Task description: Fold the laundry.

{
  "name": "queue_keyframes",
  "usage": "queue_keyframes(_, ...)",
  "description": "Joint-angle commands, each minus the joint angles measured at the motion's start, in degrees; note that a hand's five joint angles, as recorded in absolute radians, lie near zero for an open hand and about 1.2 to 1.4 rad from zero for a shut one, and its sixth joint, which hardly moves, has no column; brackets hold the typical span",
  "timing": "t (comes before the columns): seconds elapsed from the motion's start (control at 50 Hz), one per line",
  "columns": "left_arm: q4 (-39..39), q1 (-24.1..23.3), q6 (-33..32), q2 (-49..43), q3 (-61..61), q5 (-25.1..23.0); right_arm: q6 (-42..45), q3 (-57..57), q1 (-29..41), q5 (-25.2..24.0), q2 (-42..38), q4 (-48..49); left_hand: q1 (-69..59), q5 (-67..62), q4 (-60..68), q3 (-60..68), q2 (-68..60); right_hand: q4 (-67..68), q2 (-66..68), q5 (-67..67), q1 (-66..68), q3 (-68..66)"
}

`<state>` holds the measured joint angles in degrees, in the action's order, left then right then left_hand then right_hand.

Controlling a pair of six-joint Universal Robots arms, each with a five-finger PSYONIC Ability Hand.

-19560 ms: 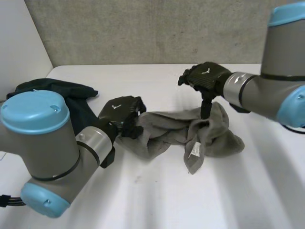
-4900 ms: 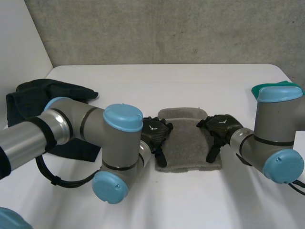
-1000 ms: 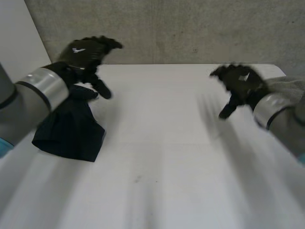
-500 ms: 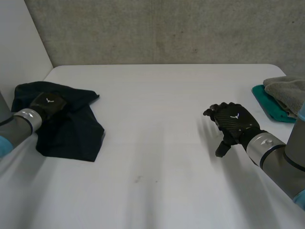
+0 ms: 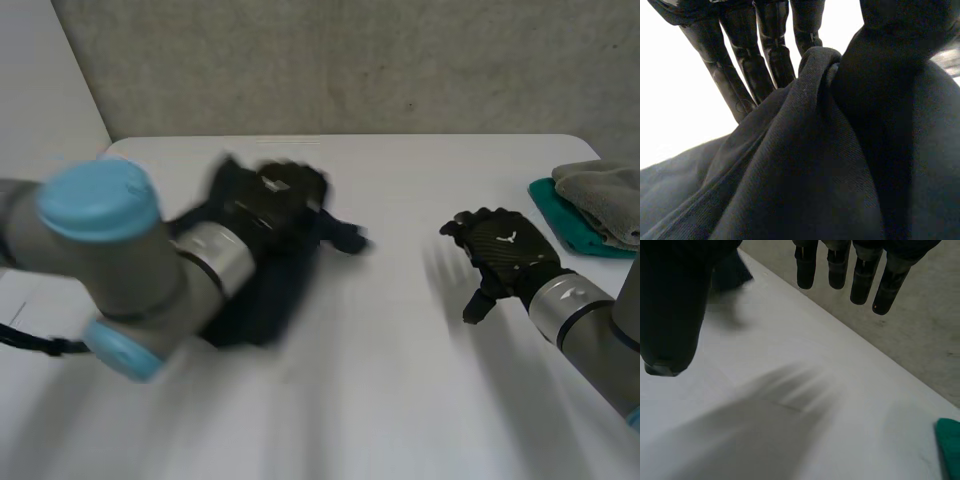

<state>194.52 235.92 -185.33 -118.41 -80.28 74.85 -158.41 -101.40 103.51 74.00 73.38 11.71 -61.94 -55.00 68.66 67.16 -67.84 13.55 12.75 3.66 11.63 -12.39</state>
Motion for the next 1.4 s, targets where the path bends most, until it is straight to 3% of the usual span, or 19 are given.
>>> queue_keyframes(0.02,-3.4,-8.4,5.2,-2.8,-1.8,-3.5,0.0,0.9,-2.4,2.1,0.1,0.1,8.6,11.6,-15.3,-13.8,14.5,-3.6,-2.7,-3.7,-1.6,2.4)
queue_keyframes(0.06,-3.7,-8.4,5.5,-1.7,-1.9,-4.0,0.0,1.2,-2.8,2.2,0.1,0.0,35.5,38.5,-42.2,-40.7,41.4,-3.6,-2.7,-3.7,-1.6,2.4)
queue_keyframes(0.08,-4.0,-8.3,5.4,-0.8,-1.9,-4.0,0.0,1.4,-2.9,2.2,0.1,0.0,41.1,44.1,-47.8,-46.3,47.0,-3.6,-2.7,-3.7,-1.6,2.4)
queue_keyframes(0.16,-5.3,-6.3,5.2,3.9,-3.0,-3.1,0.0,2.2,-2.9,2.3,0.2,0.0,43.0,46.0,-49.7,-48.2,48.9,-3.6,-2.7,-3.7,-1.6,2.4)
queue_keyframes(0.28,-5.2,1.7,4.9,11.1,-6.2,1.3,-0.1,4.8,-2.8,1.3,0.6,-0.6,45.3,48.4,-52.1,-50.6,51.2,-3.6,-2.7,-3.7,-1.6,2.4)
queue_keyframes(0.4,-4.1,6.0,4.8,13.1,-6.4,4.2,2.3,9.6,-2.4,-0.5,0.6,-6.7,45.8,48.9,-52.6,-51.1,51.7,-3.6,-2.7,-3.7,-1.6,2.4)
queue_keyframes(0.5,-4.0,10.1,4.7,10.5,-3.0,3.6,3.9,16.1,-1.6,-3.0,-1.2,-14.7,45.8,48.9,-52.6,-51.1,51.7,-3.6,-2.7,-3.7,-1.6,2.4)
queue_keyframes(0.66,-11.3,13.4,0.5,-1.9,6.5,3.5,2.3,32.4,4.1,-3.6,-12.2,-24.4,45.5,48.6,-52.2,-50.7,51.4,-3.6,-2.7,-3.7,-1.6,2.4)
queue_keyframes(0.76,-16.0,14.1,-3.0,-5.2,8.6,2.8,0.3,43.0,5.6,-3.8,-21.1,-28.8,44.8,47.9,-51.6,-50.0,50.7,-3.6,-2.7,-3.7,-1.6,2.4)
queue_keyframes(0.86,-16.9,13.9,-4.3,-5.4,7.9,2.3,-0.8,50.3,6.9,-4.0,-28.1,-31.0,41.5,44.5,-48.2,-46.7,47.4,-3.6,-2.7,-3.7,-1.6,2.4)
queue_keyframes(1.08,-16.8,12.9,-4.7,-6.0,7.9,2.6,-1.5,57.2,11.4,-3.7,-37.5,-32.4,-0.9,2.2,-5.8,-4.3,5.0,-3.6,-2.7,-3.7,-1.6,2.4)
queue_keyframes(1.12,-16.5,12.9,-4.7,-6.8,8.5,2.6,-1.5,57.6,11.9,-3.6,-38.0,-32.3,-11.4,-8.4,4.7,6.2,-5.5,8.6,9.4,8.4,10.5,-9.7)
queue_keyframes(1.14,-16.2,12.9,-4.7,-7.4,8.8,2.7,-1.5,58.1,12.0,-3.6,-38.3,-32.2,-14.9,-11.8,8.1,9.6,-9.0,20.5,21.3,20.4,22.4,-21.6)
queue_keyframes(1.16,-15.9,13.0,-4.7,-7.8,9.2,2.7,-2.0,59.1,12.1,-3.6,-38.8,-31.8,-17.6,-14.5,10.8,12.3,-11.7,47.4,48.2,47.3,49.3,-48.6)
queue_keyframes(1.2,-14.4,12.8,-4.7,-8.8,11.2,2.8,-2.5,60.6,12.1,-3.4,-39.5,-31.5,-18.1,-15.0,11.3,12.8,-12.2,66.4,67.2,66.3,68.3,-67.5)
queue_keyframes(1.26,-10.7,12.8,-4.6,-9.6,15.1,3.9,-4.6,66.1,12.0,-2.1,-41.0,-29.9,-18.1,-15.0,11.3,12.8,-12.2,66.4,67.3,66.3,68.4,-67.6)
queue_keyframes(1.4,1.9,11.6,-4.9,-8.6,24.8,8.6,-7.3,81.3,12.0,6.3,-41.5,-19.8,-18.1,-15.0,11.3,12.8,-12.2,66.4,67.3,66.3,68.4,-67.6)
